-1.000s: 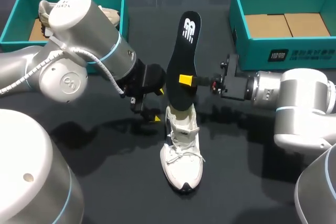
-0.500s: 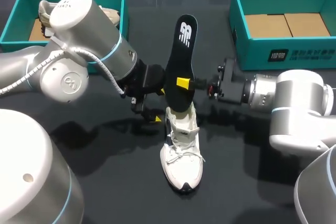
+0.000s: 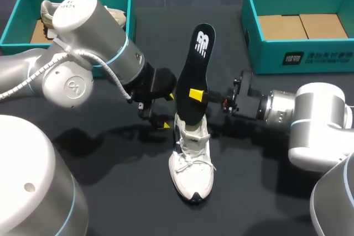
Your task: Take the shoe out of the shoebox, open the shoe tongue, remove and reinsert the insole, then place the shoe into the shoebox
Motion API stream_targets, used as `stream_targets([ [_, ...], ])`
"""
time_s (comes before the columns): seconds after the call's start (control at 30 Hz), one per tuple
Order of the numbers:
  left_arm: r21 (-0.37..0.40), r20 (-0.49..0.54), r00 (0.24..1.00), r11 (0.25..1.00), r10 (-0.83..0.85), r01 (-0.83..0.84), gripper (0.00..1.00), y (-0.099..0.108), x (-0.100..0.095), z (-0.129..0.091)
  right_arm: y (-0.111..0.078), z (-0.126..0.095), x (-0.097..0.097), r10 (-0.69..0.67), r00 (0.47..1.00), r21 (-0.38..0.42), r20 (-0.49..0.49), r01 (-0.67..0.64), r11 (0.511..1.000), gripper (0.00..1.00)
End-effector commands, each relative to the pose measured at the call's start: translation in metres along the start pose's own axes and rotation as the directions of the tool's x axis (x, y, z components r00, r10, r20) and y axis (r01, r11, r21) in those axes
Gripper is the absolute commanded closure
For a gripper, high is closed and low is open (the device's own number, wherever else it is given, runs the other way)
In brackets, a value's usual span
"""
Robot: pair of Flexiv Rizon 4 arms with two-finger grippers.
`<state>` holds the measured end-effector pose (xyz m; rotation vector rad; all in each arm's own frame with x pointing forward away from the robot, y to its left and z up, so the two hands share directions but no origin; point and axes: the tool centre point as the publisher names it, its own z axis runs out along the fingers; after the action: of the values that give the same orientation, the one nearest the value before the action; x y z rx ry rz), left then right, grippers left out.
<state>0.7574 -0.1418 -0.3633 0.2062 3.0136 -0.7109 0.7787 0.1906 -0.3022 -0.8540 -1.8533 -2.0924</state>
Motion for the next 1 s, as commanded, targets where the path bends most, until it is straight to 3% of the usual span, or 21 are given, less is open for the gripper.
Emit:
stream_targets([
  [0.03,-0.001,0.001,1.0,1.0,0.0,0.0,0.0,0.0,0.0,0.001,-0.006,-0.005,-0.007,0.019,0.998,0.016,-0.057,-0.018,1.0,1.0],
  [1.0,-0.001,0.001,1.0,1.0,0.0,0.0,0.0,0.0,0.0,0.001,-0.053,-0.007,0.012,0.112,0.982,0.05,-0.154,-0.105,0.993,1.0],
])
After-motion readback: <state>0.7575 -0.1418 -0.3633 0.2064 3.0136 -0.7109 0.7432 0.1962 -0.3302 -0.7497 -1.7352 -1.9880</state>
